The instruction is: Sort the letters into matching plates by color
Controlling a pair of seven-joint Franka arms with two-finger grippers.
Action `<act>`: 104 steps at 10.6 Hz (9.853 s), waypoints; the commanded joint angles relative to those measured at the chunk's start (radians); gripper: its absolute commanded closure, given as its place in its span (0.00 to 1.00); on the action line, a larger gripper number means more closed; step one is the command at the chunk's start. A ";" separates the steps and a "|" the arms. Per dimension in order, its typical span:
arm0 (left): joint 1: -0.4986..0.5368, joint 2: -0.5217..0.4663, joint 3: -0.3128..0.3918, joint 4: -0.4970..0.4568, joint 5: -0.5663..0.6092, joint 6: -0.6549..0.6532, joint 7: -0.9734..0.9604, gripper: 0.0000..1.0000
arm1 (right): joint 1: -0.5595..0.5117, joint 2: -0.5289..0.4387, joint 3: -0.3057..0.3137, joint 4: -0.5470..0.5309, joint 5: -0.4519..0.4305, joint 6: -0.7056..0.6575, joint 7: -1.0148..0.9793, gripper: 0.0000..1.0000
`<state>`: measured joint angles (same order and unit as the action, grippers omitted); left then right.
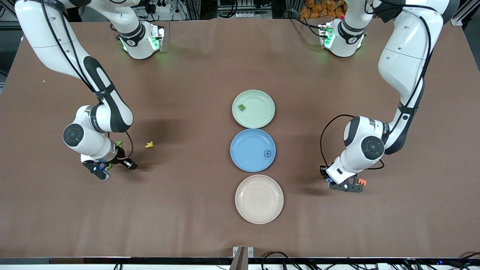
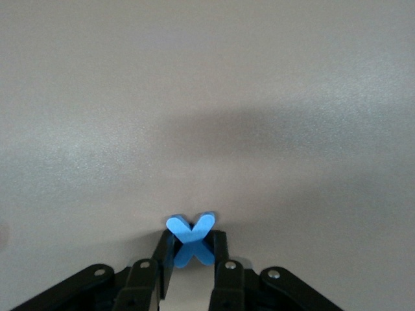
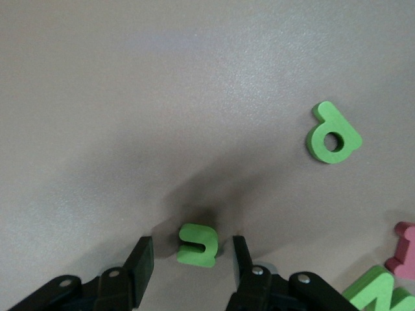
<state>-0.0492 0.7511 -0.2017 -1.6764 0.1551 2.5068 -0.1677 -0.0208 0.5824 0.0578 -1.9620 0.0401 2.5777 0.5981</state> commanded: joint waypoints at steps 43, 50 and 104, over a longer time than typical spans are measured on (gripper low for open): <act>0.052 -0.274 0.002 -0.230 -0.031 -0.157 -0.101 0.00 | 0.527 -0.046 0.376 0.052 -0.241 -0.019 0.913 1.00; 0.241 -0.363 0.002 -0.421 -0.031 -0.050 -0.317 0.00 | 0.542 -0.013 0.378 0.098 -0.238 -0.024 0.947 0.21; 0.105 -0.228 -0.064 -0.273 0.075 0.006 -0.892 1.00 | 0.082 -0.236 -0.237 -0.233 0.233 0.006 -0.038 0.00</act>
<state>0.0979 0.5180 -0.2646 -1.9829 0.2147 2.5327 -0.9905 0.0419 0.3366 -0.1660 -2.2058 0.2545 2.5902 0.5120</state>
